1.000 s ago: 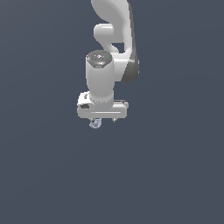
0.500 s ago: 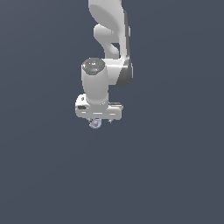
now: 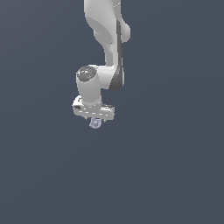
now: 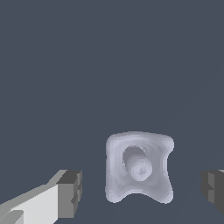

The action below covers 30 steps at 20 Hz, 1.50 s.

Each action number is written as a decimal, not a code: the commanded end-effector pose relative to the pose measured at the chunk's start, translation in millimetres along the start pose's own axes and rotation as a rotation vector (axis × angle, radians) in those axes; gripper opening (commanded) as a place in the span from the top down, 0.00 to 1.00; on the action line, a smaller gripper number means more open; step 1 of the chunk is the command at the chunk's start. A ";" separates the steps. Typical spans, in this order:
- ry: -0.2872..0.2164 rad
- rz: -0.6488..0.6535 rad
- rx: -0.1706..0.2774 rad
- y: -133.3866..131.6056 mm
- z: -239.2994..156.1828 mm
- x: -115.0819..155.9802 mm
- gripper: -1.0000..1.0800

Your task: Pick up the object and move it to a goal position.

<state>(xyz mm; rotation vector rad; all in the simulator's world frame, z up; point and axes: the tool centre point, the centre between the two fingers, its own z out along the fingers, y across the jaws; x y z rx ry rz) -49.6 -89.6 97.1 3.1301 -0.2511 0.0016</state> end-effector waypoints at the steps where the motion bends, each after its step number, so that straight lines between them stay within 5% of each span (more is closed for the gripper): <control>1: -0.001 0.014 0.001 4.3 5.4 -4.7 0.04; 23: -0.001 0.019 0.001 5.9 57.5 -6.9 0.04; 24: -0.001 0.019 0.001 5.9 57.5 -6.9 1.00; 30: -0.001 0.019 0.001 5.9 57.5 -6.9 1.00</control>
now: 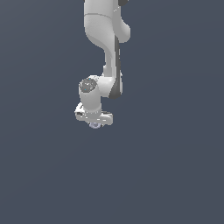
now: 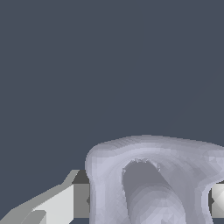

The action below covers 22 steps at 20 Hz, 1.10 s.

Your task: Pick up the object and move it to a goal position.

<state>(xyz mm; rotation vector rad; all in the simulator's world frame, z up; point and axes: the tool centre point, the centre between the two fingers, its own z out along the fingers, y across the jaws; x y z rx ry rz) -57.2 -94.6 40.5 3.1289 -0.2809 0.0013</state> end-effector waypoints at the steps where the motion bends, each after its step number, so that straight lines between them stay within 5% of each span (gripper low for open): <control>1: -0.001 0.000 0.000 -0.1 0.9 -0.2 1.00; 12: 0.001 0.000 0.000 1.6 -16.4 7.1 1.00; 22: 0.000 0.000 0.000 8.0 -80.8 34.5 1.00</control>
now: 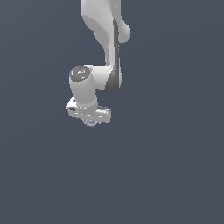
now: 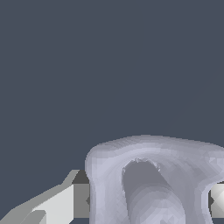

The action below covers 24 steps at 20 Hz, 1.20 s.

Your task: Pick up the object and move it to a goal position.

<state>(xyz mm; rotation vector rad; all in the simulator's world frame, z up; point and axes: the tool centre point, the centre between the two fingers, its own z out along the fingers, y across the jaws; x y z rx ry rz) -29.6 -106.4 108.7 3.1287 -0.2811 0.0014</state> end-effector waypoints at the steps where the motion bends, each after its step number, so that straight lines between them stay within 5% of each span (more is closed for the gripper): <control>1: 0.000 0.000 0.000 2.1 -21.4 8.9 1.00; 24: 0.000 0.000 -0.001 19.8 -206.8 93.7 1.00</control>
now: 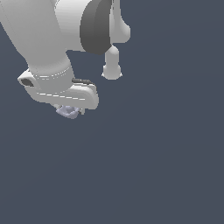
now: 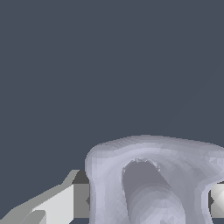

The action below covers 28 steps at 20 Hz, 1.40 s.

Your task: Pick up the object and move it to a goal position.

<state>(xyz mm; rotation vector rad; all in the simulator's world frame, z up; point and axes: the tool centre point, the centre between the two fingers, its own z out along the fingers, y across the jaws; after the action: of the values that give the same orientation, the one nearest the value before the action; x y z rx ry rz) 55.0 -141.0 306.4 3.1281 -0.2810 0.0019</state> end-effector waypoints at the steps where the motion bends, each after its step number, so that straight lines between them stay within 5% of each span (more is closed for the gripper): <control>1: -0.001 0.000 0.000 1.4 -14.7 6.9 1.00; 13: -0.001 0.000 0.000 6.3 -67.1 33.8 1.00; 28: -0.001 -0.001 0.001 8.2 -88.0 45.8 1.00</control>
<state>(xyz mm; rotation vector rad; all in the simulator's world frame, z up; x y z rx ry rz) 98.0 -157.0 393.6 3.1289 -0.2800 0.0000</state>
